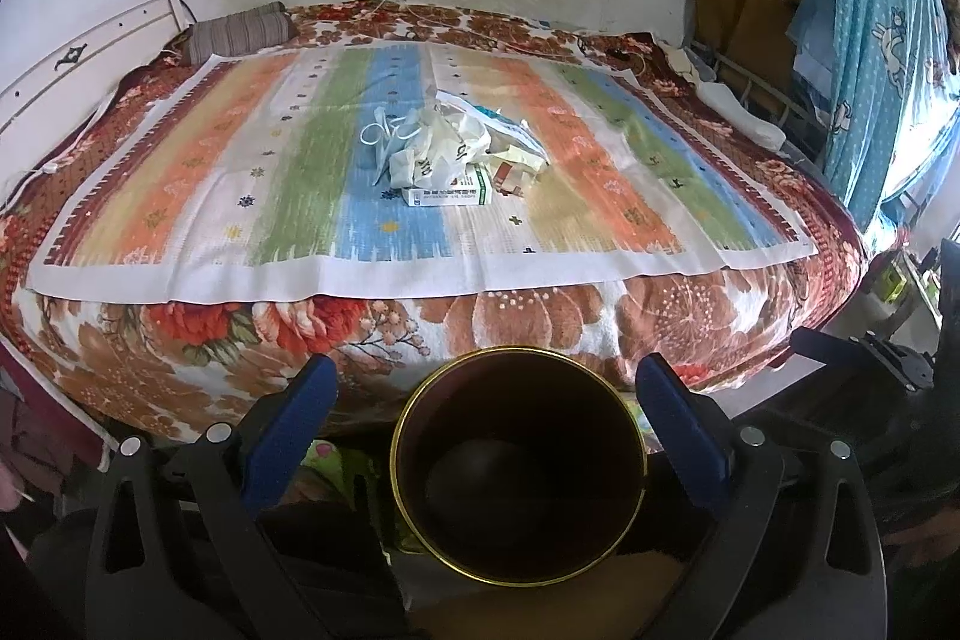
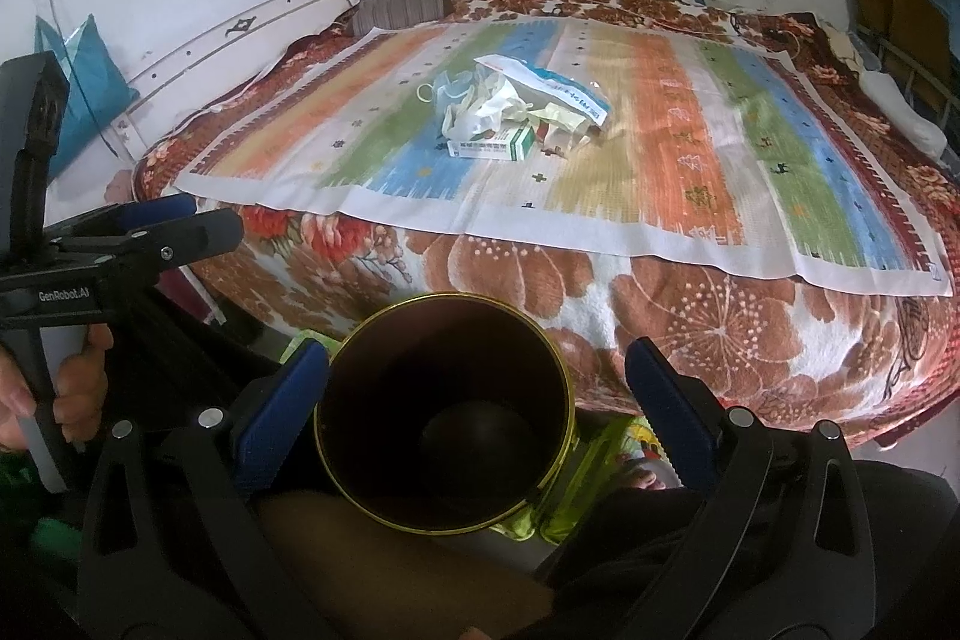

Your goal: Collect trash

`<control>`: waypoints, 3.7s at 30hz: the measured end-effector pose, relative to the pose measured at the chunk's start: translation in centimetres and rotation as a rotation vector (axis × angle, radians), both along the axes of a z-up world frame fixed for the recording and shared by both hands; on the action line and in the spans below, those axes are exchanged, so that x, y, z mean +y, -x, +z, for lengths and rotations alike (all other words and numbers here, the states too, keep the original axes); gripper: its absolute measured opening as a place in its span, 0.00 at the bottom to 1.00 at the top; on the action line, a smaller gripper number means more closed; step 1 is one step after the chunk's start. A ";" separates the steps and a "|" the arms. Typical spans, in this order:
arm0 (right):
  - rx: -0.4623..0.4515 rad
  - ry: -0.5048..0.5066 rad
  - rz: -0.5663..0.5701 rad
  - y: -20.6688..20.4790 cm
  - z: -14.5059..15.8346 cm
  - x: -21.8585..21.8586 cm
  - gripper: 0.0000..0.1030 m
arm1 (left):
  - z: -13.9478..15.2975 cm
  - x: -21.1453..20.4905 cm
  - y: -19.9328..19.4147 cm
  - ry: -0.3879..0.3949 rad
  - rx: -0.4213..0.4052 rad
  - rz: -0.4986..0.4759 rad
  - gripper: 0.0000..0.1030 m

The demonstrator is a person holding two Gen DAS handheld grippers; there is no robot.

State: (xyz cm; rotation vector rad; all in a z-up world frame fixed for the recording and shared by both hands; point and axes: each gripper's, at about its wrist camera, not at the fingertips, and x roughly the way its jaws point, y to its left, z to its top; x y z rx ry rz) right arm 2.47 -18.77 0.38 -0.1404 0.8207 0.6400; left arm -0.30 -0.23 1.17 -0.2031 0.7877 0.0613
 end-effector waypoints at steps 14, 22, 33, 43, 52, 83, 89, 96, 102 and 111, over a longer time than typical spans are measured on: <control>0.005 0.015 -0.002 -0.1 -0.1 0.6 0.92 | -0.1 -0.2 0.0 0.010 0.005 -0.009 0.95; 0.006 0.018 -0.007 -0.4 -0.1 0.7 0.92 | -0.2 -0.2 -0.1 0.005 0.007 -0.006 0.95; 0.025 0.012 -0.014 -2.9 0.5 2.0 0.92 | -0.3 1.1 -1.0 0.052 0.033 0.013 0.95; -0.001 0.038 -0.015 -6.5 1.5 3.0 0.92 | 0.2 1.8 -2.8 0.032 0.054 0.017 0.95; -0.049 0.116 -0.010 -9.3 1.8 4.4 0.91 | 0.3 1.7 -5.6 -0.080 0.088 0.018 0.95; -0.081 0.238 0.020 -20.1 0.2 10.0 0.91 | -1.1 7.5 -17.1 -0.174 0.190 0.086 0.95; -0.108 0.270 0.017 -22.1 -0.9 11.8 0.91 | -1.7 8.9 -19.2 -0.138 0.171 0.099 0.95; -0.094 0.280 -0.001 -24.7 -2.4 12.9 0.88 | -2.8 11.0 -21.0 -0.056 0.166 0.130 0.94; -0.079 0.282 -0.015 -26.6 -3.0 13.6 0.87 | -4.0 11.9 -23.0 -0.022 0.158 0.132 0.93; -0.103 0.347 -0.014 -29.2 -4.8 15.5 0.81 | -5.4 14.0 -25.6 0.066 0.166 0.192 0.93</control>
